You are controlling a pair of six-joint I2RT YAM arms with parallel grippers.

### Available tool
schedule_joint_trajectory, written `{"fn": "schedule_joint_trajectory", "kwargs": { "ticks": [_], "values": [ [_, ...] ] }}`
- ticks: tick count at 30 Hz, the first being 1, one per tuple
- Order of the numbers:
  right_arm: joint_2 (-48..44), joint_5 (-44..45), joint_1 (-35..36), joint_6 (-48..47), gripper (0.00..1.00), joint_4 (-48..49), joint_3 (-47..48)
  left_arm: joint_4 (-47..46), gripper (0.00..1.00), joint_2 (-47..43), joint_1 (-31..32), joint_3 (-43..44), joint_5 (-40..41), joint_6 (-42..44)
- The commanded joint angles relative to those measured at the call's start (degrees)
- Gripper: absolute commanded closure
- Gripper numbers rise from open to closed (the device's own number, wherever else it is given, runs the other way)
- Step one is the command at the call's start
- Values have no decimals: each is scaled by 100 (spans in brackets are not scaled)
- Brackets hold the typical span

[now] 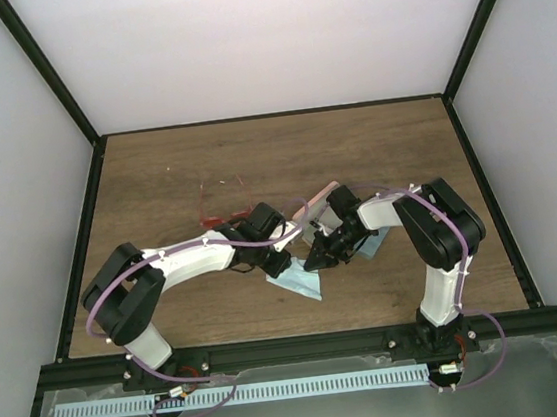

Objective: Organize the sunglasses
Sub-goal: Adjust the glasses cleaning cloth at the center of the board.

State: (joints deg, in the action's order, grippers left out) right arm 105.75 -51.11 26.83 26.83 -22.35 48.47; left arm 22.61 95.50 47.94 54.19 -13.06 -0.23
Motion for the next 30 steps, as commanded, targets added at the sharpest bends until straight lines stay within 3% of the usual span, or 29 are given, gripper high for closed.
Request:
{"fn": "schedule_joint_trajectory", "kwargs": {
  "ticks": [1, 9, 14, 20, 30],
  "values": [
    [267, 645, 51, 21, 99, -121, -219, -40, 84, 10, 28, -123, -308, -34],
    [235, 638, 50, 19, 99, -116, -256, -194, 77, 170, 26, -288, -382, -76],
    [234, 663, 50, -10, 99, -153, -251, -272, 84, 249, 31, -233, -336, -92],
    [237, 673, 51, -28, 99, -164, -242, -277, 84, 102, 22, -147, -256, -140],
    [313, 617, 53, -34, 99, -108, -262, -190, 64, 130, -2, 26, -242, -158]
  ]
}}
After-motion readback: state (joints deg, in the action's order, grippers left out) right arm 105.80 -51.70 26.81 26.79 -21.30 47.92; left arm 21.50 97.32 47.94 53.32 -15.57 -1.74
